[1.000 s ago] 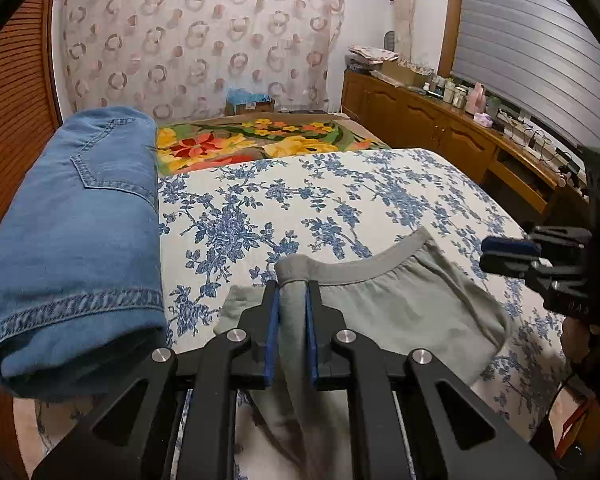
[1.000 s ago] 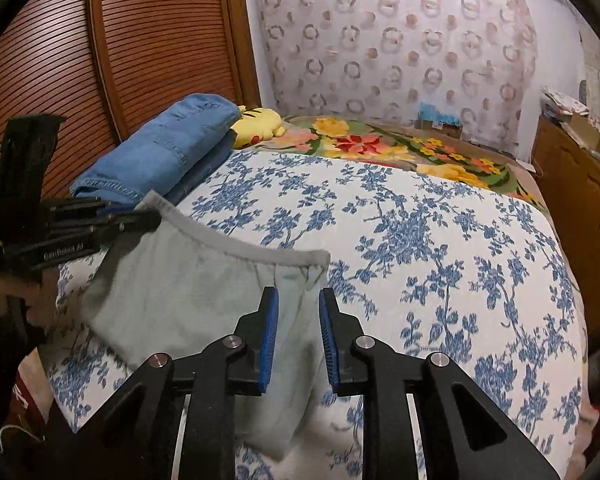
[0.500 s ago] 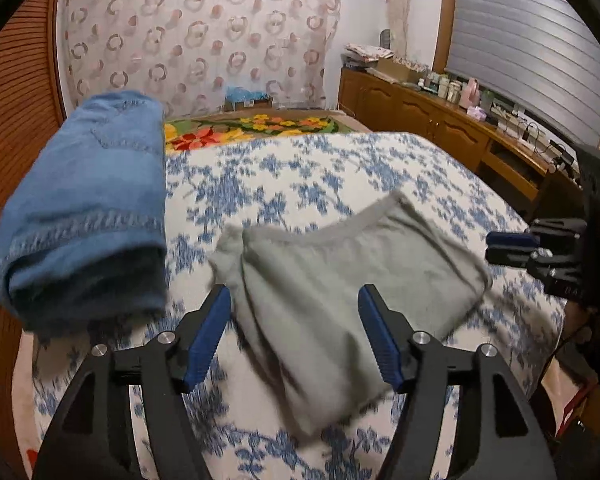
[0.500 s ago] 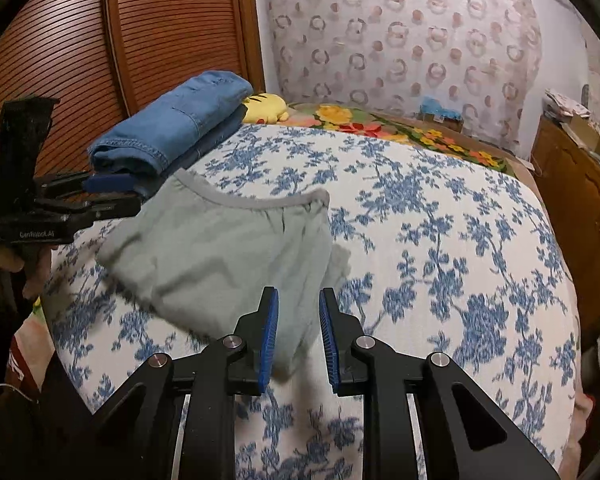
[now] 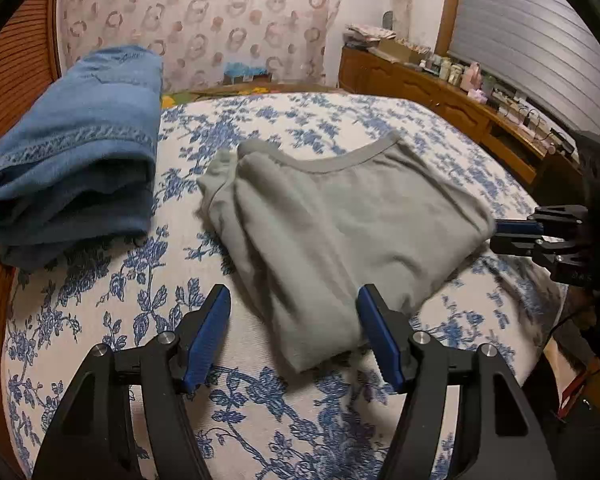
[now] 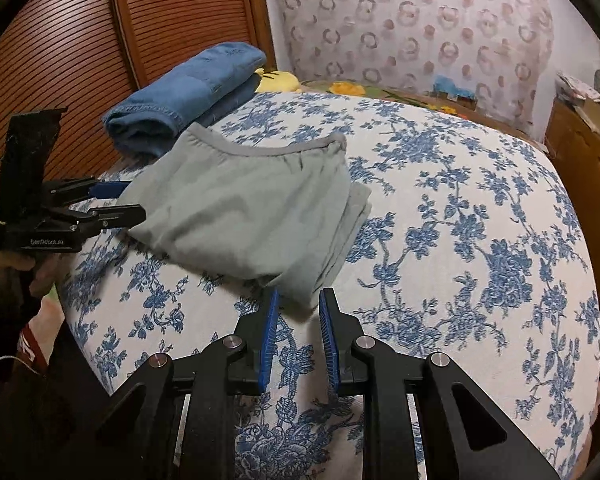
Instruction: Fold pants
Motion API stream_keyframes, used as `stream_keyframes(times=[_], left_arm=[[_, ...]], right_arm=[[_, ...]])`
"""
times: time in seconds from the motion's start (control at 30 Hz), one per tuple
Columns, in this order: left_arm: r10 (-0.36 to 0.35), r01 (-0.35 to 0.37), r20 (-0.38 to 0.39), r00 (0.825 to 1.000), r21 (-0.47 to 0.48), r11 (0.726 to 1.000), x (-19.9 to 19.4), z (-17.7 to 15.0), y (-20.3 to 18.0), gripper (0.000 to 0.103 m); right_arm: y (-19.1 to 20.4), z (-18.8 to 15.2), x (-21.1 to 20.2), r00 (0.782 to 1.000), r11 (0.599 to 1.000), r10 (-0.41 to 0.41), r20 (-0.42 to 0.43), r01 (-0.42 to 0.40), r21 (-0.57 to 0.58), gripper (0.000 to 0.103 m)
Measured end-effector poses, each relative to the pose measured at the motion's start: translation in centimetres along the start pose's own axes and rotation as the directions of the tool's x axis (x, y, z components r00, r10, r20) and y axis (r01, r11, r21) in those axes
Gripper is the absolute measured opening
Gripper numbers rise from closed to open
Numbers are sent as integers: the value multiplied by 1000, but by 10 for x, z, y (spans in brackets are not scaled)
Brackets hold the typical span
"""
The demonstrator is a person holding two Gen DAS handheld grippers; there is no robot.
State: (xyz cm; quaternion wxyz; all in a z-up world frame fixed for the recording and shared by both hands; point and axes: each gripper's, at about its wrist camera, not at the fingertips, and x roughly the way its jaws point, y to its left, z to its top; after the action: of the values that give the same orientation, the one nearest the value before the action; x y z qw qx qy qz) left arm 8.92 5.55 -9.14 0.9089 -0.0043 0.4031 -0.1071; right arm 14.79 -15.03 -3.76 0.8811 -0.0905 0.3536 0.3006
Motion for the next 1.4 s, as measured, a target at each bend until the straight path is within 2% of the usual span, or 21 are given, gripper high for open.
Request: stream_keyframes(times=[0.17,0.3,0.4,0.47,0.53,0.57,0.6,0.73,0.87,0.97,1.0,1.07,1.13,1.27,1.4], left_arm=[[10,-10,-7,1000,-7,1000,3,1,3,67],[11,-11,-10,1000,-19,1000,5,1,4,70],[17,-17,-10,1000,-17,1000,6,1,4,70],[22,-23,-11,1000,-15,1000,7,2,4,72],[22,-23,-12,1000,-13,1000,7,2,5,72],[23,-23,-13,1000,-12,1000,7,2,5,72],[22,-23,-13,1000,-11,1000,7,2,5,72],[24,-24,-13,1000,-16,1000,7,3,5,72],[28,-28,-5,1000,-18,999,5,2,4,72],[24,-24,9,1000,-23,999,0,0,3,71],[22,-22,16,1000,-26,999,-3,-2,2,70],[9,-8,27,1000,-35,999,-8,-5,2,63],[-7,8,30,1000,-46,999,-12,-9,2,56],[-32,34,38,999,-51,998,-15,-12,-2,42],[-17,19,32,999,-50,999,-12,-11,-5,42]], right_arm=[[2,1,7,999,999,-40,-14,40,-36,21],[0,2,5,1000,999,-28,5,28,-31,18],[3,2,1,1000,999,-20,16,21,-50,7],[3,1,-2,999,997,-46,29,48,-67,4],[3,-1,-8,986,982,-156,59,161,-99,2],[1,-3,-9,982,976,-180,59,185,-116,2],[-4,-4,-8,987,982,-154,36,157,-107,2],[-5,-10,-6,992,986,-130,6,130,-102,2],[-1,-7,-13,993,988,-115,27,117,-99,2],[-3,-7,-23,996,995,-71,47,74,-63,2],[-5,-6,-27,997,997,-61,56,64,-52,5],[-8,-7,-33,995,997,-58,77,61,-39,18],[-9,-5,-33,995,999,-42,95,44,-18,42],[-12,1,-17,997,999,-17,74,14,42,44],[-19,5,3,999,993,-10,47,5,117,44]])
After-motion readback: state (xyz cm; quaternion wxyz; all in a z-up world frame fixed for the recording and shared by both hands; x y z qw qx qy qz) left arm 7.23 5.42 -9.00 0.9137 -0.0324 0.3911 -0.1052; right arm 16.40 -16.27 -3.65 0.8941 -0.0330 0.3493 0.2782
